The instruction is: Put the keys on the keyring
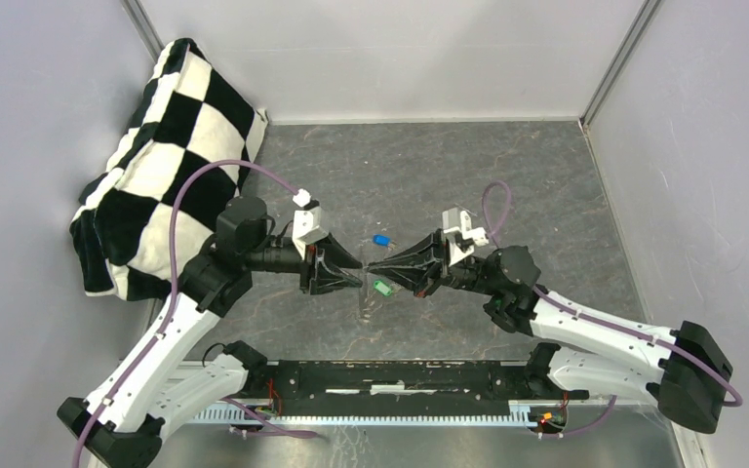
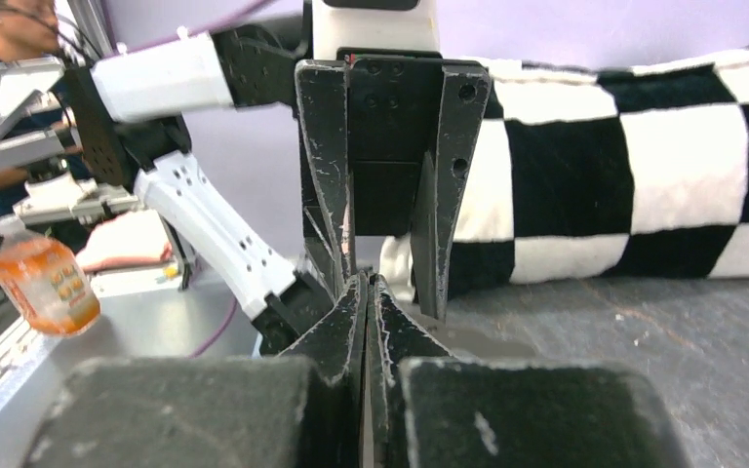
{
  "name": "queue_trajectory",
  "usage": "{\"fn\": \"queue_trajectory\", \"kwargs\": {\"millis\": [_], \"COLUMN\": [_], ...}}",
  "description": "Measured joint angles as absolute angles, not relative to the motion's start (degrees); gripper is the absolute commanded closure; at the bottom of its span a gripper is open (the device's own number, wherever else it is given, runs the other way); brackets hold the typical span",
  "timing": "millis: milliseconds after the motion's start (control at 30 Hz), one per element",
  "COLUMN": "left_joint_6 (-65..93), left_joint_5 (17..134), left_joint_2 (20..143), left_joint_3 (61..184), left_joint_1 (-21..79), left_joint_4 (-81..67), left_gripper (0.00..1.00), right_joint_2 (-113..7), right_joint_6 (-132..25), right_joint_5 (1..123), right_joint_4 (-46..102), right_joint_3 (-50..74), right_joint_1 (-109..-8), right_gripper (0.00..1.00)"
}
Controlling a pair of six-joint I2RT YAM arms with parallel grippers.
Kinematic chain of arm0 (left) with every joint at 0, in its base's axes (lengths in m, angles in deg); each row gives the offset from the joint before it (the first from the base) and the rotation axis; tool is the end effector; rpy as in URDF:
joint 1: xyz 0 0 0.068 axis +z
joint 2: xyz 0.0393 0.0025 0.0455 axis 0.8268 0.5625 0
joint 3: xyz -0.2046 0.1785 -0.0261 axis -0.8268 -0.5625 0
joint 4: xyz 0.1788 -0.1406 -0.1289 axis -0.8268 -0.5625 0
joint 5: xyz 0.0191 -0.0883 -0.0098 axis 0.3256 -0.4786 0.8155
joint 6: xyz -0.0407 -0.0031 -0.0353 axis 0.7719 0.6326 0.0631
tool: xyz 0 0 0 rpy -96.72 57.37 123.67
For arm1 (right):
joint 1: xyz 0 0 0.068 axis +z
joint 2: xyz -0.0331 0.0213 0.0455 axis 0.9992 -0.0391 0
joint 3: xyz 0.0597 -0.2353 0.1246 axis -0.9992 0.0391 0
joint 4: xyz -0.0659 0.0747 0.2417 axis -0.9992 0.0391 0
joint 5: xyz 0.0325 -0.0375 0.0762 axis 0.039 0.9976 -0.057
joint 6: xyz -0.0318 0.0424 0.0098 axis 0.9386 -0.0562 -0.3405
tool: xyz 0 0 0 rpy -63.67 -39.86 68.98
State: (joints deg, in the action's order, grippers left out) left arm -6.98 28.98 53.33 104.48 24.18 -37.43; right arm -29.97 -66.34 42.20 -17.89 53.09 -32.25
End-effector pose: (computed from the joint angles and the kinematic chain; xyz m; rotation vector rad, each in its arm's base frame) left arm 0.1265 -0.1120 0.3617 1.2571 1.4960 -1.1747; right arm 0.1151 0.1967 0.3341 -0.8429 1.0850 1.4140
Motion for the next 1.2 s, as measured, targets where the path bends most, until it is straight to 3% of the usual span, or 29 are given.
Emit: {"fn": "queue_trajectory", "kwargs": {"millis": [167,500,1000,1200], "left_joint_6": [2.18,10.66,12.80,12.93], "left_joint_5": [26.21,23.96,22.91,23.87], "left_joint_2": [52.83,52.24,50.58,49.99], "left_joint_3": [102.65,101.16,101.18,101.18], "left_joint_1": [24.18,24.14,24.14,24.14], "left_joint_4": [-25.59,-15.47,-13.30,-13.81], "left_gripper": [0.53,0.53,0.53,0.63], "right_joint_2": [-30.47,-35.32,-36.57,-36.57], "right_joint_6": [-70.13,-72.60,-70.23,-66.41], "right_joint_5": [44.76,49.70,56.45,58.79], "right_joint_4": [-30.13,-44.33,-48.22,-45.49], "right_joint_3": [56.48,58.03,59.58,59.52], "right_joint_1": [-31.51,-27.97,-25.11,-23.29], "right_gripper": [0.99,0.99,0.99,0.99]}}
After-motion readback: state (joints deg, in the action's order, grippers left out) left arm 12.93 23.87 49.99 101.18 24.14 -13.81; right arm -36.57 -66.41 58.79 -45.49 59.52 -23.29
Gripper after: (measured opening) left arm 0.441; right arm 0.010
